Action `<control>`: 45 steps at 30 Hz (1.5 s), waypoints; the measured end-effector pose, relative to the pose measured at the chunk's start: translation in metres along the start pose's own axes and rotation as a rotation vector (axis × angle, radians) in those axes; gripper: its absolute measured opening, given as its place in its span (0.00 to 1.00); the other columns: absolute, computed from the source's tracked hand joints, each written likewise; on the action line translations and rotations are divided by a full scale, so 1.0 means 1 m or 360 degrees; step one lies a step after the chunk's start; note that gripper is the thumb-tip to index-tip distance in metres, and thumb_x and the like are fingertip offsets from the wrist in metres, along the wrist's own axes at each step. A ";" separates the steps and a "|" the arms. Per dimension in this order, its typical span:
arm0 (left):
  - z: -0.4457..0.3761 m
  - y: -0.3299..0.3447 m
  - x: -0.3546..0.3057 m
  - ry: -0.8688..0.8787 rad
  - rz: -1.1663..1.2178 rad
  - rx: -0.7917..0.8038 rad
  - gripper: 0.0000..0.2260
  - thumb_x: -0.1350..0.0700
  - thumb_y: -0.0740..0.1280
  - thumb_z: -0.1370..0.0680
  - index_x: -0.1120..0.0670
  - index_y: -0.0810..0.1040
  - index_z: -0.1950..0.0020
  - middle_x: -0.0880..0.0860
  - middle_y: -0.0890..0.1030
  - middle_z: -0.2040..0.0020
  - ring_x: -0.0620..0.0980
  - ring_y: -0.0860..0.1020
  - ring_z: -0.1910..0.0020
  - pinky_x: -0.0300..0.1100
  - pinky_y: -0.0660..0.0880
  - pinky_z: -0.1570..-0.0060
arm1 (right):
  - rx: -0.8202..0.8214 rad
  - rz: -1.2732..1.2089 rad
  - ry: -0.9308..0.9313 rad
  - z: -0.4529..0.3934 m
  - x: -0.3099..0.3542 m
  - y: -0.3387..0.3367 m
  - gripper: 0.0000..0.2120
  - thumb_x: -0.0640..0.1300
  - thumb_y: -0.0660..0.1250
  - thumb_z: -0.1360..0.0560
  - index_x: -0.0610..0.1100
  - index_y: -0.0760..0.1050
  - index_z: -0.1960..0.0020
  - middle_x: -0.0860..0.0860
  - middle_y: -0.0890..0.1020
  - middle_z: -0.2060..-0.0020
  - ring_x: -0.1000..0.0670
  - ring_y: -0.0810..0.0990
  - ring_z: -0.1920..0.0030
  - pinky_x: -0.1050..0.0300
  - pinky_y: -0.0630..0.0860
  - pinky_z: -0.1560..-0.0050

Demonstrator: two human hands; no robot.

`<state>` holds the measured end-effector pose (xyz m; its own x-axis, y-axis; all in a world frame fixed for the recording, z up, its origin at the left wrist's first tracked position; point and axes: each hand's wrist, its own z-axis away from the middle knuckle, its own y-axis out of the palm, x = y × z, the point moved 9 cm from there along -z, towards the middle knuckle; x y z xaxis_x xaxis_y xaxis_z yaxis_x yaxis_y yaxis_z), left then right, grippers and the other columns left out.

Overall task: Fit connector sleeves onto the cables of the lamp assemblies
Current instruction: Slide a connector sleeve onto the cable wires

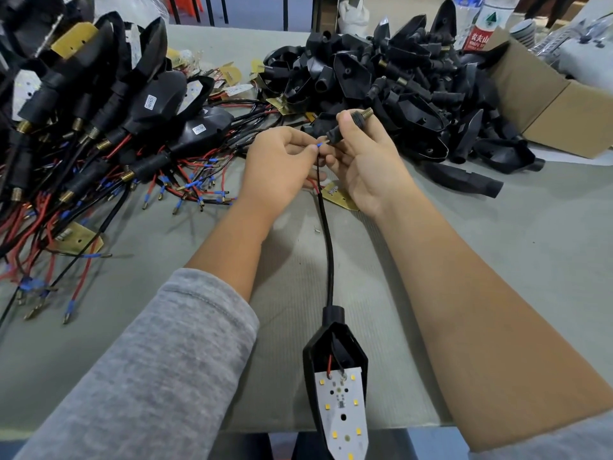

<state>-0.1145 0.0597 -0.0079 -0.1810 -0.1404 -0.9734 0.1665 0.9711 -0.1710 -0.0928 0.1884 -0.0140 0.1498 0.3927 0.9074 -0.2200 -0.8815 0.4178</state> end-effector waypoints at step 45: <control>-0.006 -0.018 0.006 -0.0014 0.0773 -0.0164 0.09 0.68 0.69 0.25 0.57 0.72 0.58 0.49 0.81 0.68 0.46 0.81 0.67 0.38 0.80 0.59 | 0.0158 -0.0236 0.0181 0.006 -0.001 0.012 0.17 0.46 0.56 0.16 0.35 0.77 0.42 0.45 0.77 0.59 0.55 0.75 0.66 0.65 0.75 0.62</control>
<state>-0.1241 0.0427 -0.0096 -0.0983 0.3316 -0.9383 0.1327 0.9388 0.3179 -0.0894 0.1761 -0.0098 0.0622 0.5423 0.8379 -0.1070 -0.8310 0.5459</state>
